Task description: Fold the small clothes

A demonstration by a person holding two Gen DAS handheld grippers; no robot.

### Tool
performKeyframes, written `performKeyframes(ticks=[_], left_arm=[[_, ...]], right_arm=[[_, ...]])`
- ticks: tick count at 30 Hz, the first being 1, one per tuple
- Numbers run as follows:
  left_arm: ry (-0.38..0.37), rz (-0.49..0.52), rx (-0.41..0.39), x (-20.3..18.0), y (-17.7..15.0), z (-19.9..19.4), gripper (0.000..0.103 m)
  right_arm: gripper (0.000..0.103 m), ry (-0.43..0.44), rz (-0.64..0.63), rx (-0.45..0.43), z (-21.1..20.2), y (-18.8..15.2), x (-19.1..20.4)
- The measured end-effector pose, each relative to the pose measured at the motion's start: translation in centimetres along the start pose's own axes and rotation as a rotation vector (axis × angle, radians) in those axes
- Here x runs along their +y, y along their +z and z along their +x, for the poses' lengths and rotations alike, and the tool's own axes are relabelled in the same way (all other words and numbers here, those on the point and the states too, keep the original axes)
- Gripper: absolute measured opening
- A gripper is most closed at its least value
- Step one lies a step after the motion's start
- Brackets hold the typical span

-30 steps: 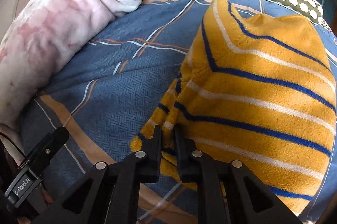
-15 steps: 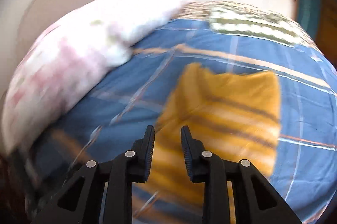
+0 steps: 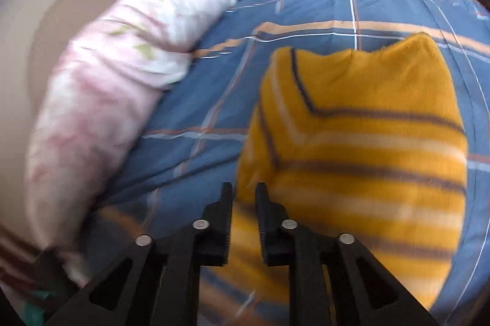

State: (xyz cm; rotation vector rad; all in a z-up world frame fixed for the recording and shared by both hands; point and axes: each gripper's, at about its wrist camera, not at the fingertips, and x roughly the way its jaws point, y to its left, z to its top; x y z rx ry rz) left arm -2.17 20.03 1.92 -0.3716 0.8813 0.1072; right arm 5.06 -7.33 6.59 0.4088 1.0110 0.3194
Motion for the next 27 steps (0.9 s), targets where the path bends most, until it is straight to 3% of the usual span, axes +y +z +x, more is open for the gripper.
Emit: performKeyframes(ticks=[4, 7, 10, 13, 16, 22, 27], left_arm=[[0.017, 0.026, -0.015, -0.6, -0.4, -0.2, 0.096], [0.028, 0.068, -0.037, -1.6, -1.0, -0.5, 0.096], [0.021, 0.119, -0.075, -3.1, -1.9, -1.3, 0.096], [0.004, 0.175, -0.089, -5.2, -3.7, -2.4, 0.096], [-0.022, 0.234, -0.06, -7.5, -5.8, -3.0, 0.096], [-0.044, 0.443, -0.06, -13.1, -10.2, -4.5, 0.096], [-0.006, 0.527, 0.01, -14.9, -13.6, -3.1, 0.097]], right_arm=[[0.025, -0.044, -0.027, -0.053, -5.5, -4.8, -2.0], [0.031, -0.155, -0.033, -0.112, -10.1, -8.4, -4.8], [0.038, -0.224, 0.05, -0.179, -14.3, -11.6, -8.7], [0.038, -0.218, 0.17, -0.228, -16.9, -14.3, -12.6], [0.039, -0.197, 0.241, -0.26, -18.0, -16.5, -15.4], [0.039, -0.215, 0.226, -0.303, -18.4, -17.8, -17.0], [0.04, -0.315, 0.173, -0.343, -18.3, -19.5, -18.5]])
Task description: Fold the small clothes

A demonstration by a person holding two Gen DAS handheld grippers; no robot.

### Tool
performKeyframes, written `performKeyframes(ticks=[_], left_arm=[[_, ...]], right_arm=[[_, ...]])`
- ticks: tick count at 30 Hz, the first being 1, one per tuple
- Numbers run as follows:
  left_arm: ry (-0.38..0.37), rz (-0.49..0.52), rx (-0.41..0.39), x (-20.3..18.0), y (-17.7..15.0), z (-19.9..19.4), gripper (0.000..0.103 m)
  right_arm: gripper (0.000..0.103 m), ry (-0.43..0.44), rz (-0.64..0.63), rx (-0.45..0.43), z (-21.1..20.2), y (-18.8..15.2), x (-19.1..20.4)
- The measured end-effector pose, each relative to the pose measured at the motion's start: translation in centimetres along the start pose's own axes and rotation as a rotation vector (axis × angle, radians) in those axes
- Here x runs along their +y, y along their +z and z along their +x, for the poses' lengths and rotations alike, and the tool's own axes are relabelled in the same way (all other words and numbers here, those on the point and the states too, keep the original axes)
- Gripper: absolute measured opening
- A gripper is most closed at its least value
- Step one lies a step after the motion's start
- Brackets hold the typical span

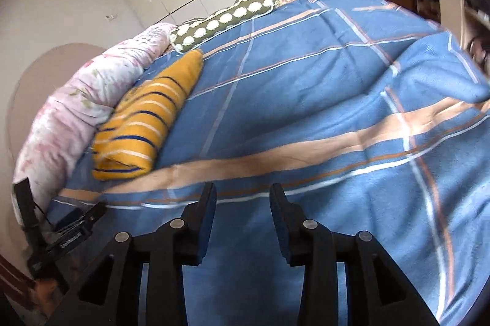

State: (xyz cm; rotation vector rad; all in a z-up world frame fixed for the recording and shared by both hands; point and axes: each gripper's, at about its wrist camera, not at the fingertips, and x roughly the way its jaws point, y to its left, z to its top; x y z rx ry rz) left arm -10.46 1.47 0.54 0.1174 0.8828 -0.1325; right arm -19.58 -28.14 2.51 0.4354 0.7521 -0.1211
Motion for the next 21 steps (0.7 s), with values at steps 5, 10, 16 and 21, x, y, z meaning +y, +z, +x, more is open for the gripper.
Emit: performKeyframes(ticks=[5, 10, 16, 21], left_arm=[[0.061, -0.003, -0.036, -0.9, -0.7, -0.1, 0.102], [0.067, -0.031, -0.055, -0.7, -0.7, 0.1, 0.103], [0.062, -0.019, -0.086, -0.7, -1.0, 0.1, 0.103], [0.039, -0.011, -0.076, -0.5, -0.9, 0.1, 0.103]], right_arm=[[0.04, 0.016, 0.006, -0.023, -0.1, -0.9, -2.3], [0.04, 0.02, -0.026, -0.041, 0.1, -1.2, -2.4], [0.042, 0.008, -0.035, -0.059, 0.4, -1.4, -2.1], [0.049, -0.02, -0.089, -0.075, 0.7, -1.7, -1.3]])
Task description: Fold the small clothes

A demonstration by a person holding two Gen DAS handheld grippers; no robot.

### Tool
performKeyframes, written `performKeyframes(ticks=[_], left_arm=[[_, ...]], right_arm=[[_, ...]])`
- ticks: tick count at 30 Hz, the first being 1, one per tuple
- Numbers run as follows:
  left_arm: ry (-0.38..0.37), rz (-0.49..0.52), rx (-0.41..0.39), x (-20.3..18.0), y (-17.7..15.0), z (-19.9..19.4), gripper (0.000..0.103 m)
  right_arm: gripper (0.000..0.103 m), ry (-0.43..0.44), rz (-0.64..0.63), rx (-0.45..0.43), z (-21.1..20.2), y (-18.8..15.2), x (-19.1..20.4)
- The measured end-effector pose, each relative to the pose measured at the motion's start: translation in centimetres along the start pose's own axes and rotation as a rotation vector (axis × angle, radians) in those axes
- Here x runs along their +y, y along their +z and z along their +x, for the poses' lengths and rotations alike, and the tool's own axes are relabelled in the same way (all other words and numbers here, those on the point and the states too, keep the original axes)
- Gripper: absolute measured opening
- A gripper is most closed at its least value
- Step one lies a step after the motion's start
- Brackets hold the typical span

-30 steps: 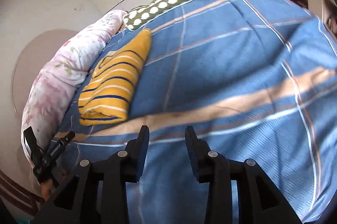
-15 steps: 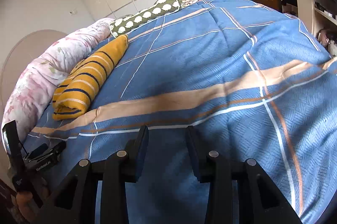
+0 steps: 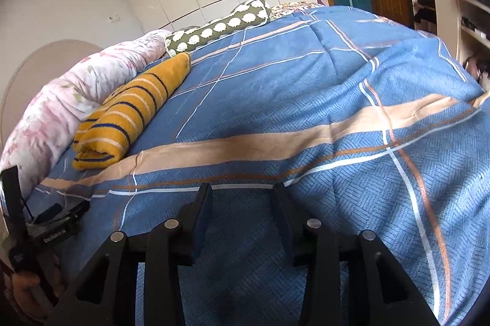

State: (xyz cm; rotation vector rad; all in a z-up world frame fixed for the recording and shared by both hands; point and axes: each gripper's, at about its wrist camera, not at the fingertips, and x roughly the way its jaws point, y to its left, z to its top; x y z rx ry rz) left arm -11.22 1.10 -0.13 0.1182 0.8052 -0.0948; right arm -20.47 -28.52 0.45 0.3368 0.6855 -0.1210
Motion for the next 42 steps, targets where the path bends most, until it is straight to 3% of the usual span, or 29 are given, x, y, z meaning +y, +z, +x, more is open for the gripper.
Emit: performKeyframes(ticks=[7, 13, 16, 21, 26, 28, 33, 35, 36, 38, 42], left_arm=[[0.001, 0.007, -0.006, -0.1, -0.2, -0.1, 0.103], [-0.016, 0.024, 0.044, 0.0, 0.3, -0.3, 0.103], [-0.04, 0.046, 0.058, 0.3, 1.3, -1.6, 0.088], [-0.122, -0.002, -0.02, 1.9, 6.3, -4.4, 0.088], [-0.182, -0.022, -0.006, 1.0, 14.7, -1.7, 0.088], [-0.158, 0.004, 0.018, -0.3, 16.9, 0.5, 0.088], [-0.094, 0.019, 0.183, -2.3, 20.3, 8.3, 0.087], [0.013, 0.024, 0.236, -1.7, 20.0, 11.0, 0.082], [0.03, 0.014, 0.244, -1.1, 19.5, 11.8, 0.083], [-0.011, 0.006, 0.224, -0.1, 18.8, 11.8, 0.083], [0.029, 0.118, 0.15, 0.4, 18.9, 9.7, 0.082]], right_arm=[[0.061, -0.099, -0.162, -0.009, 0.6, -0.8, 2.5], [0.061, -0.09, -0.148, -0.014, 0.6, -0.8, 2.2], [0.061, -0.093, -0.153, -0.016, 0.6, -0.8, 2.2], [0.062, -0.091, -0.154, -0.02, 0.6, -0.9, 2.3], [0.062, -0.094, -0.156, -0.023, 0.5, -1.0, 2.4], [0.062, -0.093, -0.156, -0.022, 0.5, -1.0, 2.4], [0.062, -0.097, -0.163, -0.027, 0.4, -1.2, 2.5], [0.062, -0.098, -0.168, -0.031, 0.3, -1.3, 2.6], [0.062, -0.098, -0.171, -0.032, 0.3, -1.4, 2.6], [0.062, -0.097, -0.176, -0.033, 0.2, -1.5, 2.6], [0.065, -0.1, -0.191, -0.025, 0.3, -1.4, 2.9]])
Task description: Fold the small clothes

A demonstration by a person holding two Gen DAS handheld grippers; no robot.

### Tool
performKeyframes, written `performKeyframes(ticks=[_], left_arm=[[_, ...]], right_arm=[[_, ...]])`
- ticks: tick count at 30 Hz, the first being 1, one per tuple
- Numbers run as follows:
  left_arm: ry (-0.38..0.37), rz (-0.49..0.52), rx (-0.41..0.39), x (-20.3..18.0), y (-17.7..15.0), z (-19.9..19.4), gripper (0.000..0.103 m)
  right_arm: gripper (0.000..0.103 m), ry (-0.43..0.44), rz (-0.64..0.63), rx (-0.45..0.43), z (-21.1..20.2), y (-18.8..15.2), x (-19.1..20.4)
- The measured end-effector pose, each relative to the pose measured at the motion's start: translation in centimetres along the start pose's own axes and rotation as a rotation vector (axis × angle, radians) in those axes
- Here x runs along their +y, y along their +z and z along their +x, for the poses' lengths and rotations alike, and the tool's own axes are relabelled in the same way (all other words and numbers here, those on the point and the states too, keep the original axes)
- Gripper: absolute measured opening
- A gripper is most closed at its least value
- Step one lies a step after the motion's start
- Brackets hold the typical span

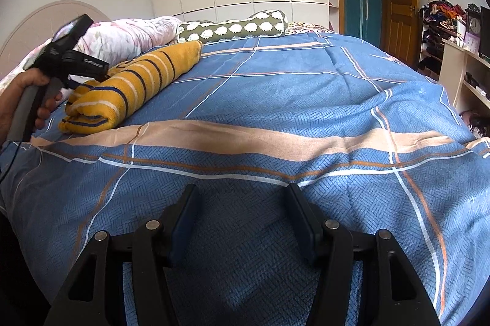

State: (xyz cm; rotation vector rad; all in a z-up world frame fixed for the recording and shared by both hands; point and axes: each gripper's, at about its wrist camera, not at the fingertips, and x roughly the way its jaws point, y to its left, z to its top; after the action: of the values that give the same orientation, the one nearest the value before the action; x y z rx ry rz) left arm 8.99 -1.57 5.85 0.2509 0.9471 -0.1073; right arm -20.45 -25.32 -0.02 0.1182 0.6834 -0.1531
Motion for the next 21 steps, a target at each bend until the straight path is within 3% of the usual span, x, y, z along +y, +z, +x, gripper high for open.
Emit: performKeyframes(ticks=[3, 4, 7, 10, 12, 15, 17, 21], left_arm=[[-0.025, 0.014, -0.024, 1.6, -0.1, -0.9, 0.082], [-0.053, -0.002, -0.024, 2.3, -0.2, -1.2, 0.082], [-0.161, -0.063, -0.043, 4.1, -0.3, -2.3, 0.082], [-0.241, -0.099, -0.049, 5.2, -0.5, -2.0, 0.083], [-0.267, -0.114, -0.025, 5.4, -0.8, -0.8, 0.083], [-0.333, -0.166, 0.019, 6.3, -1.7, 1.1, 0.083], [-0.387, -0.208, 0.045, 6.9, -2.3, 1.9, 0.083], [-0.461, -0.27, 0.097, 7.4, -3.0, 3.6, 0.085]], right_arm=[[0.065, 0.004, -0.01, 0.063, -0.2, 1.0, 0.3], [0.065, 0.05, 0.012, 0.082, -0.7, 1.7, 0.1], [0.065, 0.211, 0.121, 0.018, -3.3, 5.5, -0.8], [0.067, 0.323, 0.167, 0.02, -2.3, 9.5, -0.8], [0.068, 0.433, 0.212, 0.082, 1.3, 12.5, -0.1], [0.068, 0.482, 0.258, 0.16, 7.3, 14.9, 1.5], [0.068, 0.562, 0.301, 0.225, 11.7, 16.0, 3.1], [0.068, 0.59, 0.342, 0.341, 19.0, 16.4, 6.5]])
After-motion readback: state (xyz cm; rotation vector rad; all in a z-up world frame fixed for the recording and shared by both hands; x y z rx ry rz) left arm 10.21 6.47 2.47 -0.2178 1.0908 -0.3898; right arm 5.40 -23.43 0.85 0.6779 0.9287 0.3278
